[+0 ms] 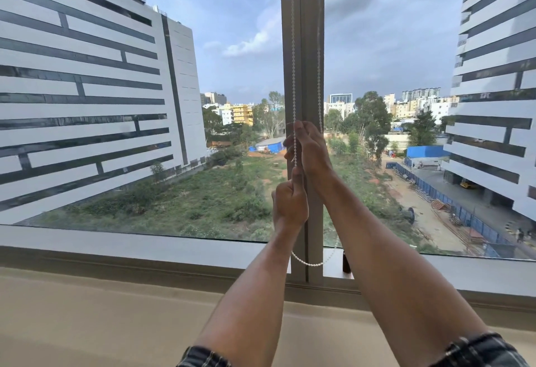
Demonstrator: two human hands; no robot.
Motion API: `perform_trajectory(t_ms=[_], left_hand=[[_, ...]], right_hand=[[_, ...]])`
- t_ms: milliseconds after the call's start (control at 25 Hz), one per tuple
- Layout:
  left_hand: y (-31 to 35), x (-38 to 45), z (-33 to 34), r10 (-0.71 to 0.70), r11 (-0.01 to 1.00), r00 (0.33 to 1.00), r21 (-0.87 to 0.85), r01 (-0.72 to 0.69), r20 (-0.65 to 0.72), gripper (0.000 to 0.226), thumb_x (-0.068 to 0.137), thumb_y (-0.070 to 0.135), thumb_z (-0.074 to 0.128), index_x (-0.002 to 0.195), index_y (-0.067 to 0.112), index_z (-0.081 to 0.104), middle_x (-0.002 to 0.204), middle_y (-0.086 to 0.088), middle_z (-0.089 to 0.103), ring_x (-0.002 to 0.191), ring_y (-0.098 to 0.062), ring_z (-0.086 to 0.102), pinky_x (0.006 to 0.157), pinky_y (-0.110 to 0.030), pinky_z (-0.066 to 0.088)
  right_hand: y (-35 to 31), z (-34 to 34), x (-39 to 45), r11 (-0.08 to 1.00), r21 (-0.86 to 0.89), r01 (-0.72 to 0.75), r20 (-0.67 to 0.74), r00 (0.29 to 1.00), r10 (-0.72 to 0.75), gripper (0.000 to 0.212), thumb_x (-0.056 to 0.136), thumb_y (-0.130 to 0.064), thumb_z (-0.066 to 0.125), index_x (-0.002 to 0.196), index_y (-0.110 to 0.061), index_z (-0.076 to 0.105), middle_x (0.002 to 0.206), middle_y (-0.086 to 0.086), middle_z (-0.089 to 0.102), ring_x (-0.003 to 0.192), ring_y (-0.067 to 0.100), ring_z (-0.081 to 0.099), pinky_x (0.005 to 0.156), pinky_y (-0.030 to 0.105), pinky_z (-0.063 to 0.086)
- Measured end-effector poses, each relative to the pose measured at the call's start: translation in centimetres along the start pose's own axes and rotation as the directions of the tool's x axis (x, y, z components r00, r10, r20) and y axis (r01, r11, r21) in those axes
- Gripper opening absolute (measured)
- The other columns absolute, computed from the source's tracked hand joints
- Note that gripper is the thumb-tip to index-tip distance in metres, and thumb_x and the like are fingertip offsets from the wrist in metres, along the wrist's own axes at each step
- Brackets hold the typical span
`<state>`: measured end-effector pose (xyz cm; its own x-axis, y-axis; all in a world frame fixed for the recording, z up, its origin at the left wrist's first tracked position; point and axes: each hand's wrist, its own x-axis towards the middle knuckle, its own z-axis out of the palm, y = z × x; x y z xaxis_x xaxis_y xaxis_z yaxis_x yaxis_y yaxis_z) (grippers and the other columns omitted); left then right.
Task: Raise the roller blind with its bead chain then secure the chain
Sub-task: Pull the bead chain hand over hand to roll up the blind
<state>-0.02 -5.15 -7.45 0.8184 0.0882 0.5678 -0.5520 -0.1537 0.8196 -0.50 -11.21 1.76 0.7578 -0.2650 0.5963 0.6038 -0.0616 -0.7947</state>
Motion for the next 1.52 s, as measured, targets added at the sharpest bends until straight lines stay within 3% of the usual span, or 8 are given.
perform_trajectory(t_ms=[160,280,720,920,1040,1200,1360,1520], left_hand=[[-1.3,-1.5,0.5,-0.003,1.000,0.999,0.017,0.002,0.043,0.065,0.102,0.054,0.034,0.051,0.014,0.033,0.044,0.003,0.029,0.043,-0.016,0.024,0.048,-0.033,0.018],[-1.7,-1.4,0.1,0.011,0.999,0.999,0.035,-0.013,0.052,0.063,0.100,0.052,0.033,0.048,0.017,0.031,0.040,0.008,0.029,0.041,-0.016,0.025,0.049,-0.033,0.019],[-1.4,1.4,-2.8,0.117,0.987,0.992,0.110,-0.120,0.038,0.031,0.090,0.029,0.039,0.074,0.012,0.059,0.086,-0.011,0.060,0.078,-0.020,0.053,0.068,-0.031,0.034],[3.8,4.5,-3.0,0.139,0.990,0.987,0.009,-0.138,-0.086,0.040,0.101,0.032,0.039,0.074,0.011,0.060,0.073,-0.006,0.064,0.070,-0.021,0.059,0.064,-0.036,0.041],[7.9,5.7,-1.0,0.166,0.985,0.985,-0.032,-0.168,-0.041,0.048,0.101,0.052,0.040,0.081,0.014,0.062,0.076,-0.004,0.067,0.076,-0.026,0.065,0.069,-0.038,0.050],[9.1,5.4,0.6,0.078,0.993,0.990,-0.075,-0.088,-0.121,0.058,0.104,0.052,0.045,0.057,0.019,0.040,0.054,0.004,0.046,0.053,-0.016,0.043,0.056,-0.030,0.031],[8.5,5.5,0.8,0.119,0.989,0.984,-0.071,-0.129,-0.135,0.071,0.109,0.047,0.035,0.043,0.020,0.028,0.032,0.006,0.029,0.034,-0.009,0.028,0.050,-0.028,0.022],[7.9,5.7,0.5,0.164,0.984,0.977,-0.053,-0.172,-0.136,0.072,0.107,0.048,0.035,0.042,0.019,0.029,0.032,0.007,0.026,0.032,-0.010,0.026,0.050,-0.027,0.024]], right_hand=[[-1.3,2.0,0.5,0.989,0.138,-0.059,0.037,0.998,0.054,0.046,0.106,-0.045,0.048,0.084,-0.010,0.068,0.056,-0.004,0.049,0.044,0.011,0.038,0.043,0.024,0.027],[-1.7,2.5,-0.2,0.985,0.164,-0.056,0.034,0.998,0.051,0.056,0.105,-0.045,0.052,0.055,-0.023,0.039,0.045,-0.010,0.032,0.037,0.009,0.022,0.039,0.020,0.018],[1.6,1.2,-1.2,0.991,-0.029,0.132,0.011,0.991,-0.132,0.060,0.108,-0.032,0.050,0.051,-0.016,0.038,0.042,-0.010,0.032,0.040,0.008,0.027,0.042,0.023,0.022],[7.4,0.9,-3.6,0.995,-0.073,0.065,0.053,0.997,-0.061,0.050,0.099,-0.027,0.054,0.054,-0.006,0.059,0.053,-0.006,0.052,0.055,0.011,0.045,0.054,0.028,0.034],[8.8,1.4,-5.3,0.988,-0.152,0.009,0.078,0.997,0.003,0.036,0.081,-0.014,0.049,0.047,-0.016,0.038,0.050,-0.004,0.035,0.054,0.013,0.029,0.054,0.037,0.024],[9.3,1.4,-7.2,0.985,-0.153,-0.074,0.049,0.995,0.082,0.038,0.087,-0.008,0.051,0.056,-0.026,0.038,0.060,-0.004,0.040,0.061,0.015,0.034,0.056,0.048,0.033],[9.4,0.4,-6.7,0.971,-0.239,-0.006,0.036,0.999,0.015,0.046,0.088,-0.003,0.056,0.054,-0.025,0.034,0.052,-0.016,0.036,0.053,0.004,0.028,0.056,0.035,0.027],[8.9,-0.8,-6.0,0.991,0.129,-0.020,0.064,0.998,0.012,0.021,0.085,-0.015,0.045,0.071,-0.021,0.058,0.058,-0.005,0.041,0.057,0.007,0.032,0.054,0.028,0.025]])
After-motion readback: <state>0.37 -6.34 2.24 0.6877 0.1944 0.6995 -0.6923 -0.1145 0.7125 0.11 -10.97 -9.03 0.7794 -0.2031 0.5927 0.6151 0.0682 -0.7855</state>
